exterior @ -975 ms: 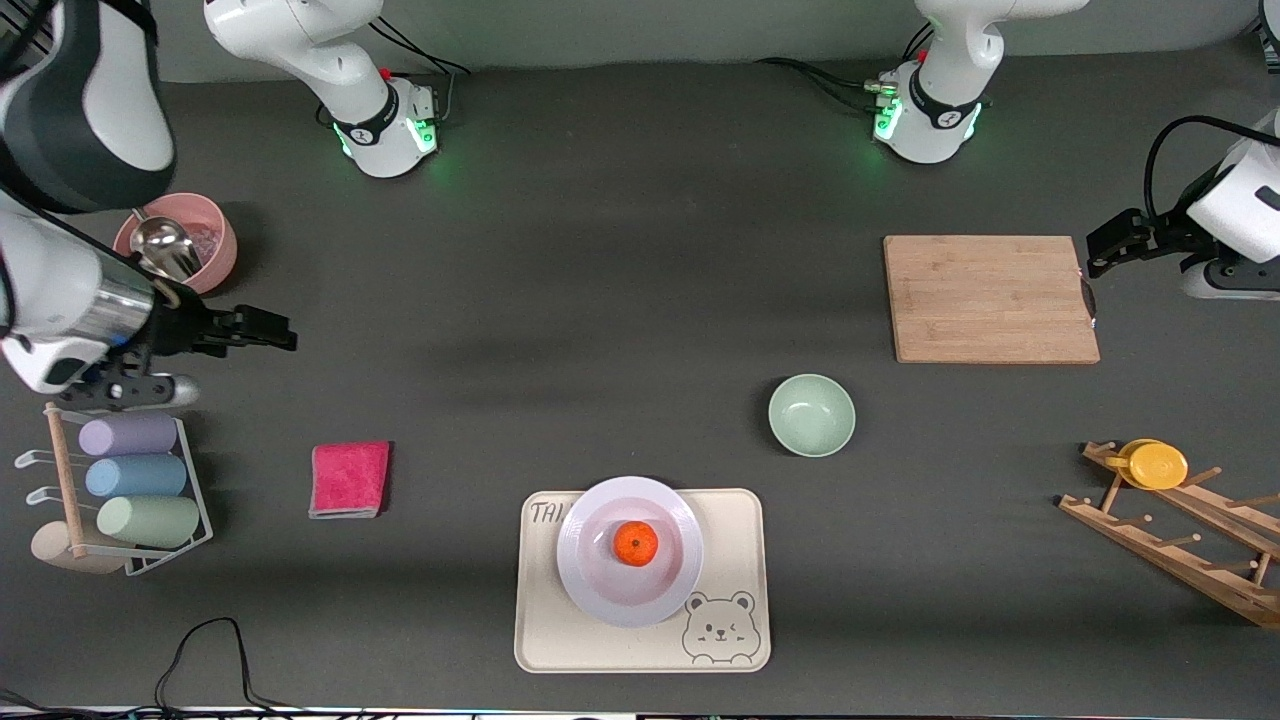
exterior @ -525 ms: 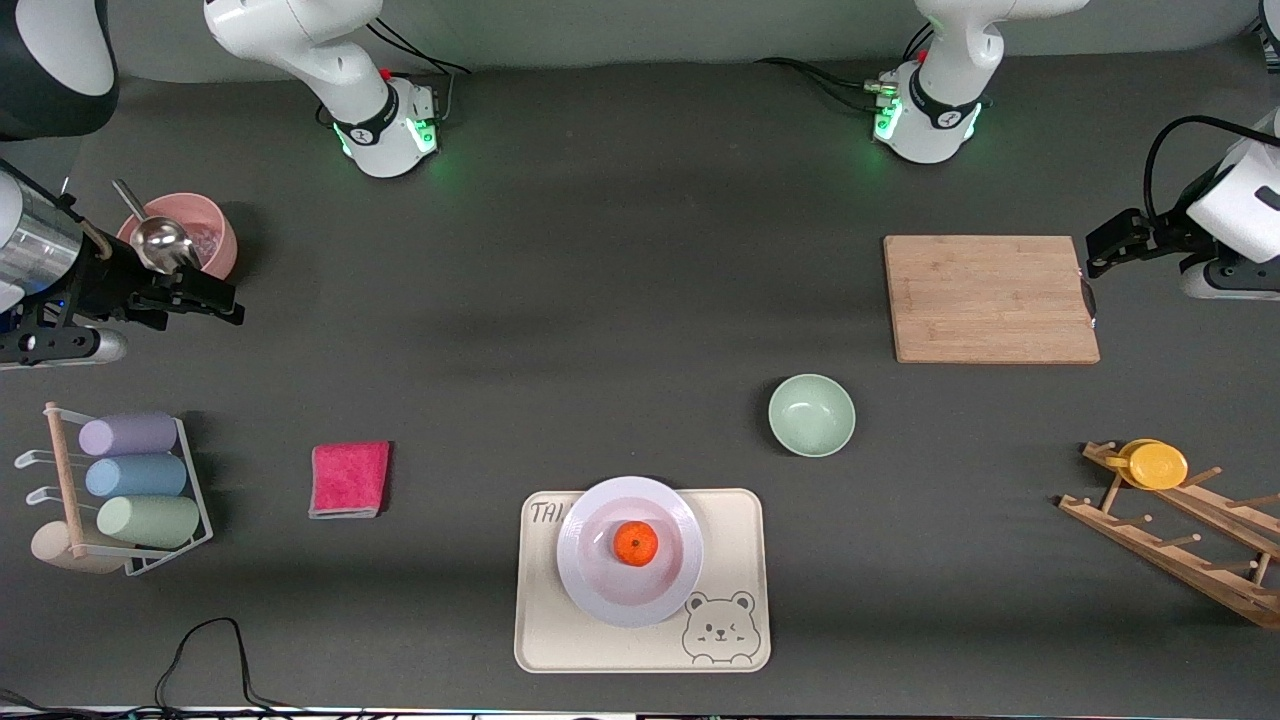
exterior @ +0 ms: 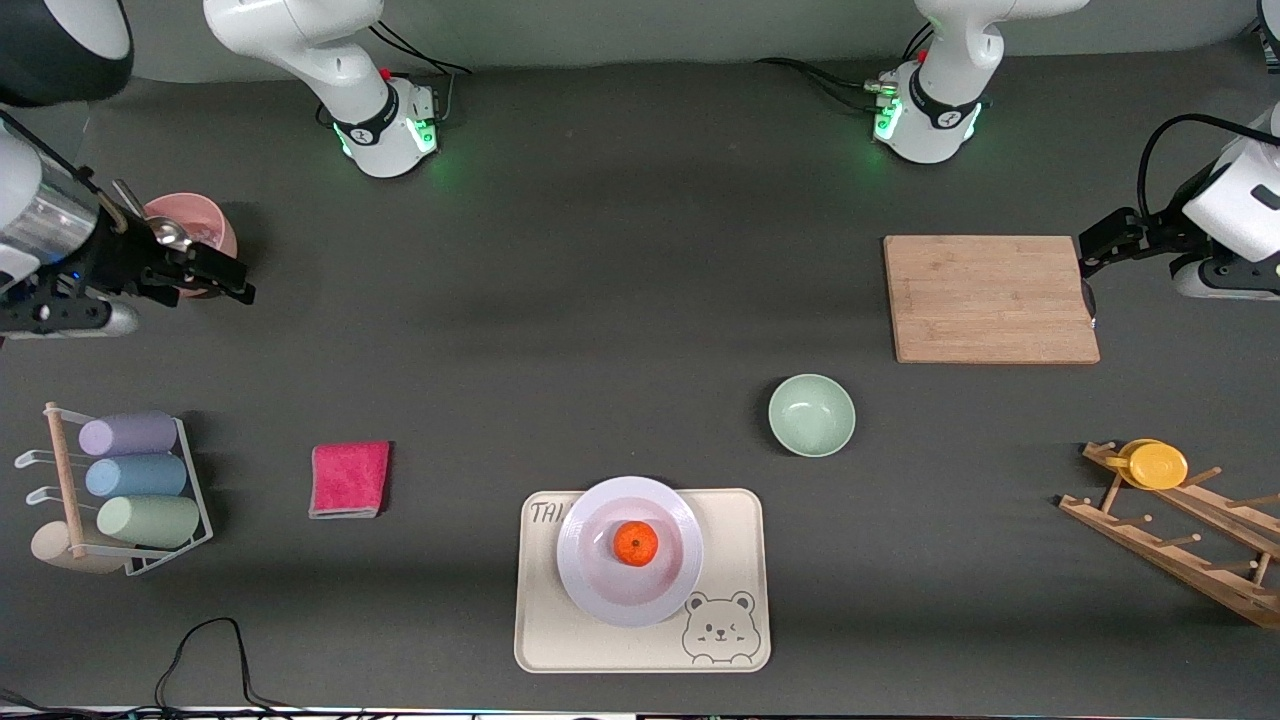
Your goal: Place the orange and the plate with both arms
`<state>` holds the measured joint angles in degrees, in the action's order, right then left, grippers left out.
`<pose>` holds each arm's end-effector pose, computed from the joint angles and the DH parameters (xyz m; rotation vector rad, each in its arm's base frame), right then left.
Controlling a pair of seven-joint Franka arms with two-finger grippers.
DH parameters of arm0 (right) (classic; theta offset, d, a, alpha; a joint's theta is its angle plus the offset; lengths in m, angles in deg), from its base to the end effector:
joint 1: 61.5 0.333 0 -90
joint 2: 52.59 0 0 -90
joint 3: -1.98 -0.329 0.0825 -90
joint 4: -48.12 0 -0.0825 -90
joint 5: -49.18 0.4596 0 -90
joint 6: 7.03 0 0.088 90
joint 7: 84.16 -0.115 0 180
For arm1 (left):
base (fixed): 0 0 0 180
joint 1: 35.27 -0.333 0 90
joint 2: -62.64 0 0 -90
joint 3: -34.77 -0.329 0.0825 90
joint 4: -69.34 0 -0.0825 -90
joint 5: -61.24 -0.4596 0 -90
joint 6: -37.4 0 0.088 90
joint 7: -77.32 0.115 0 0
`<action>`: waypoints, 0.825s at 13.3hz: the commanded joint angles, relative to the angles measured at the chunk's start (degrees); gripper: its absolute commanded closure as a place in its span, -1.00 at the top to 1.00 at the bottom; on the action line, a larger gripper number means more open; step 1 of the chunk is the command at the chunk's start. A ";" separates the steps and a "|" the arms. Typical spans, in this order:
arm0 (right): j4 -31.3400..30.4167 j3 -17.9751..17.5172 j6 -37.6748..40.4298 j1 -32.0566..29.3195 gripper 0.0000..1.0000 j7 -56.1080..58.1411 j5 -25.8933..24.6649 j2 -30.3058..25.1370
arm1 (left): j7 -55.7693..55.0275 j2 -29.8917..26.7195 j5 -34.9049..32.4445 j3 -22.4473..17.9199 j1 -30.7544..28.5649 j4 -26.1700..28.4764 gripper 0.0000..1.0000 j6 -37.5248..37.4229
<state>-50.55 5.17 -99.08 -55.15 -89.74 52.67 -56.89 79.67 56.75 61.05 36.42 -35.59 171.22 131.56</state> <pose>0.6042 0.0392 0.5962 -3.0783 0.0699 0.0700 0.5981 -0.0142 0.5850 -3.1336 0.1008 0.0502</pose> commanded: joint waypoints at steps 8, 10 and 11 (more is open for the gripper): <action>-4.33 -1.26 -1.99 -1.42 1.00 -1.19 -1.21 -4.84 | -0.69 -0.17 0.89 -0.15 0.32 -1.78 1.00 -1.18; -4.24 -1.26 -2.43 -1.42 1.00 -1.19 -1.12 -4.66 | -0.69 -0.17 0.89 -0.15 0.41 -1.78 1.00 -1.09; -4.16 -1.17 -3.13 -1.51 1.00 -1.28 -0.86 -4.66 | -0.69 -0.26 0.89 -0.15 0.32 -1.86 1.00 -1.18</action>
<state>-54.56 3.38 -100.83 -57.66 -90.01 52.65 -61.38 79.67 56.69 61.32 36.42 -35.59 170.47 131.56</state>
